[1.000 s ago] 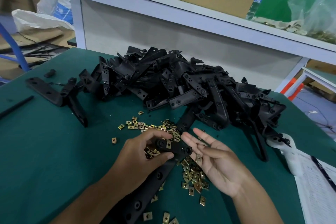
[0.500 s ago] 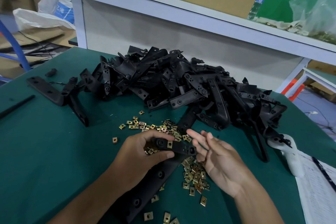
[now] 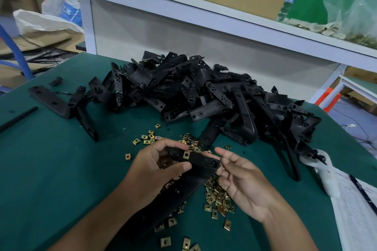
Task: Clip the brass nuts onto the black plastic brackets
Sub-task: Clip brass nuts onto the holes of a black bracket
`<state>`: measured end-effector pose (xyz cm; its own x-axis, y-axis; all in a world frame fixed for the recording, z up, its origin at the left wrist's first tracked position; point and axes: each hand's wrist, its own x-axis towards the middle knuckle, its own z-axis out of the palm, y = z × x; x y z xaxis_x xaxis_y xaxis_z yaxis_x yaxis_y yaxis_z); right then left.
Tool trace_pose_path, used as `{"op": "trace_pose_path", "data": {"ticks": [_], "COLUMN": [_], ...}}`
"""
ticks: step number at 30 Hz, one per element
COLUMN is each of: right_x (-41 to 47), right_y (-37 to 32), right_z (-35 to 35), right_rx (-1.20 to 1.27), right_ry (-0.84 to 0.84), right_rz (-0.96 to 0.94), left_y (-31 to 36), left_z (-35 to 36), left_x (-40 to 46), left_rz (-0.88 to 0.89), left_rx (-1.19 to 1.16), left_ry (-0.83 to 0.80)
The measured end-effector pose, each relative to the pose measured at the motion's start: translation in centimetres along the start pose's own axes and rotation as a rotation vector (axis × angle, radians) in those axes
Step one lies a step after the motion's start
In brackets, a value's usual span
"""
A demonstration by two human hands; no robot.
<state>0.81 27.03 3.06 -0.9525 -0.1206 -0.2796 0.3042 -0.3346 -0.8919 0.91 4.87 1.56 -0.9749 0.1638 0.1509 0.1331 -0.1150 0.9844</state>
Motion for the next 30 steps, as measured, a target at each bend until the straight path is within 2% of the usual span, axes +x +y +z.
{"op": "trace_pose_path", "data": {"ticks": [8,12,19,25,30], "right_x": [0.10,0.22,0.04,-0.02,-0.05], "right_y": [0.07,0.06,0.16,0.14,0.04], "right_z": [-0.07,-0.19,0.08,-0.04,0.01], "right_rx": [-0.056,-0.006,-0.098,-0.222,-0.206], "right_ry": [0.166,0.140,0.048,0.059,0.065], "right_rz": [0.012,-0.011,-0.075,-0.119,-0.150], "left_y": [0.20,0.27,0.10,0.07,-0.14], "left_z": [-0.07,-0.01,-0.02,-0.12,-0.03], "left_x": [-0.01,-0.03,0.08,0.03,-0.01], "left_rz": [-0.010,-0.023,-0.037,-0.032,-0.025], "left_rx": [-0.025,-0.077,-0.104,-0.108,-0.064], "left_ry": [0.017,0.031,0.008,-0.047,-0.072]}}
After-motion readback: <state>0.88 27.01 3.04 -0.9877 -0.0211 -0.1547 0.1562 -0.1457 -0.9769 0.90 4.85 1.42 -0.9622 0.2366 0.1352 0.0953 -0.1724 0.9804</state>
